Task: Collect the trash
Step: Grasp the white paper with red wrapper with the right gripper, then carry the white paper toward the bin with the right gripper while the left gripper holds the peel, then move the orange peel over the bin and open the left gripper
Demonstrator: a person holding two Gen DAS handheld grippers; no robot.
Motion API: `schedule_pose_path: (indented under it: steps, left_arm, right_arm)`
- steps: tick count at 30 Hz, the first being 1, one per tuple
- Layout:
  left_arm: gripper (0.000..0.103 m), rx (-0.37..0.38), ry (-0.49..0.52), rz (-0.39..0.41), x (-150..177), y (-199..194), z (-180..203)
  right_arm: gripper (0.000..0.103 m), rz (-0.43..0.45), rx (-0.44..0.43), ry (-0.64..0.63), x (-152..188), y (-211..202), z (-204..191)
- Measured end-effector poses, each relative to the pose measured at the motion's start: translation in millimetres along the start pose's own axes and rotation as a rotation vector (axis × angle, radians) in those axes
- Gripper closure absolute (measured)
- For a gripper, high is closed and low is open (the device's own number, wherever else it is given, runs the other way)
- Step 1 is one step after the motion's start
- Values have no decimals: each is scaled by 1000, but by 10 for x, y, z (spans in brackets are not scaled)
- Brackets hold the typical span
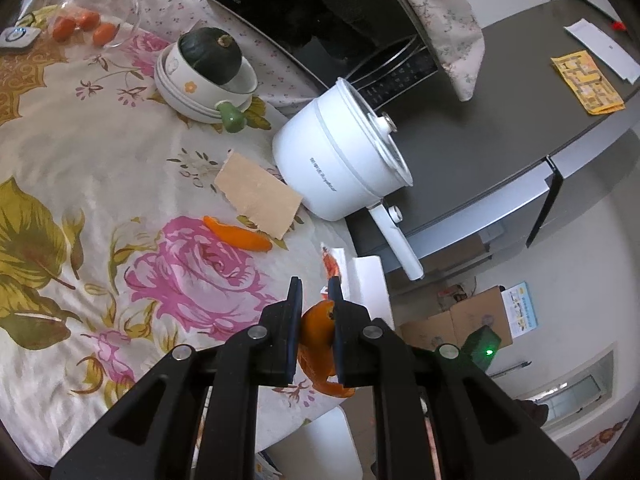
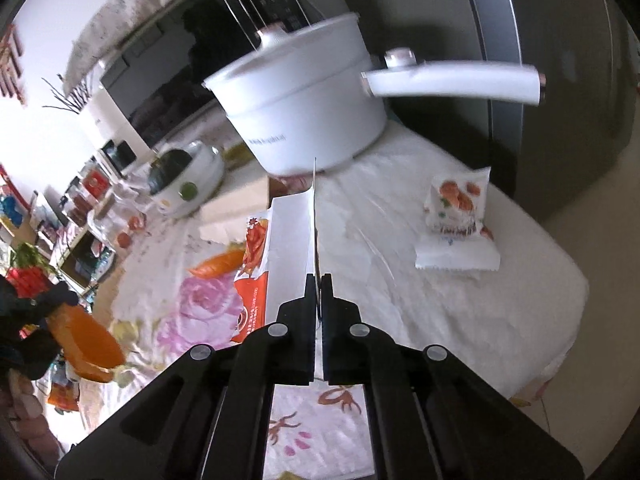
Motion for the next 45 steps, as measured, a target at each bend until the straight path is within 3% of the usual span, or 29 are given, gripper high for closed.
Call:
schedule_pose_path:
  steps: [9,15,28,29,31,32,33,35,37,45]
  left_arm:
    - [90,26,45,-13,124,-32,166]
    - [90,48,90,-34,279,-65,300]
    - [90,70,220,-107,785,-86,584]
    - [90,69,229,-113,819,-78,595]
    - [89,64,248,-128,908,-49,625]
    - [90,62,255,-135,945,-39,632]
    - [89,60,261,-143,984,-25,642]
    - [89,57,278,-159,1061,7,669]
    - [89,55,294,-170,1126,30,700]
    - [89,65,350,-201,1317,90,848]
  right_arm:
    - [102,48,11,-74,46,-575,-174]
    - [102,61,68,-157,221,-957,-295]
    - [101,-70,331,-459,1209,-1434,-398]
    - [98,-91,351,-482,1270,-1424,-391]
    - [64,-85,401,-519,1362,-1452,-378]
    - [35,-59,422,-525,1375,-1492,-370]
    - [22,-28,436,-524,1371,-1533,-363]
    - [18,21,457,-492,1322,-1609,-307]
    - [7,73,486,-442,1277,-1678,-206]
    - [7,98,623,-262,1183,-1741,231]
Point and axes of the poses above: each gripper's, at about its wrist camera, not at the fingertips, and y roughly the way its jaws point, z to its right, x to its underside, the point moved 4 cm from there along y, roughly the way its jaws point, and after that the axes turned 9 degrees about -x, right-handed, at the moved point
